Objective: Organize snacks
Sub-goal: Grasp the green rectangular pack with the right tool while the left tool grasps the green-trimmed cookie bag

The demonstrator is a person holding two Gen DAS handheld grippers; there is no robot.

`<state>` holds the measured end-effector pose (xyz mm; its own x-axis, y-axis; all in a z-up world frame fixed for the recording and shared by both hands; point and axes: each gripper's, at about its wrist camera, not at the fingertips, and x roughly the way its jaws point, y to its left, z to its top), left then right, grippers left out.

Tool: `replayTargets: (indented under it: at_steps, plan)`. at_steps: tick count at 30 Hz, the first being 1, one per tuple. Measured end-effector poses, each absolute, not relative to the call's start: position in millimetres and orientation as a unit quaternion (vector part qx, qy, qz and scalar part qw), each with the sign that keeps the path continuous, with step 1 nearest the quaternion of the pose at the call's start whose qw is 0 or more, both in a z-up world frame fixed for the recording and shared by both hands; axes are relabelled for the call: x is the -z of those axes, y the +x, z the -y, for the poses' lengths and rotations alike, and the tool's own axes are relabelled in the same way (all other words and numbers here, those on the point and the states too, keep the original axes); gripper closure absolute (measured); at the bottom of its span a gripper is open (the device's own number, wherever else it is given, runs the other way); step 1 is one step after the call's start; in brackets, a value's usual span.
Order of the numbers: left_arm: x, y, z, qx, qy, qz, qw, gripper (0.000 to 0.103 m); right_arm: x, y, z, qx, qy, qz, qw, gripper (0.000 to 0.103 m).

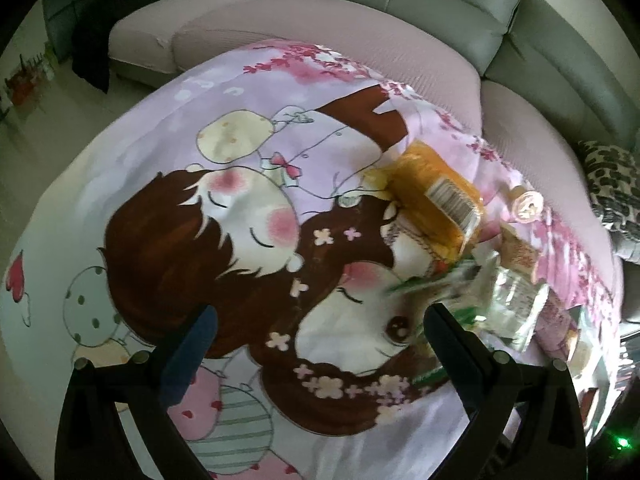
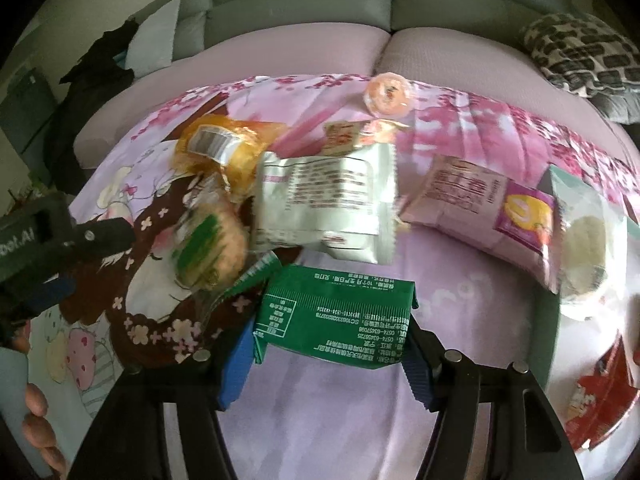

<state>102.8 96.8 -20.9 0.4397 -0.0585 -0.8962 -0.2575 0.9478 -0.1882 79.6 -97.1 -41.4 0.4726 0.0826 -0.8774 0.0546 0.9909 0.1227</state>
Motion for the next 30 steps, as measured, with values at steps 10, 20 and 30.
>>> replayTargets:
  at_steps: [10, 20, 30]
  plan:
    - [25, 106, -81, -0.022, -0.187, -0.536, 0.823, 0.001, 25, 73, 125, 0.019, 0.093, -0.505, 0.858, 0.036]
    - [41, 120, -51, 0.013, -0.185, -0.554, 0.812, 0.001, 4, 66, 157, 0.055, 0.124, -0.479, 0.868, 0.035]
    - [49, 125, -35, 0.016, -0.185, -0.564, 0.804, 0.035, 0, 62, 174, 0.063, 0.147, -0.473, 0.866, 0.035]
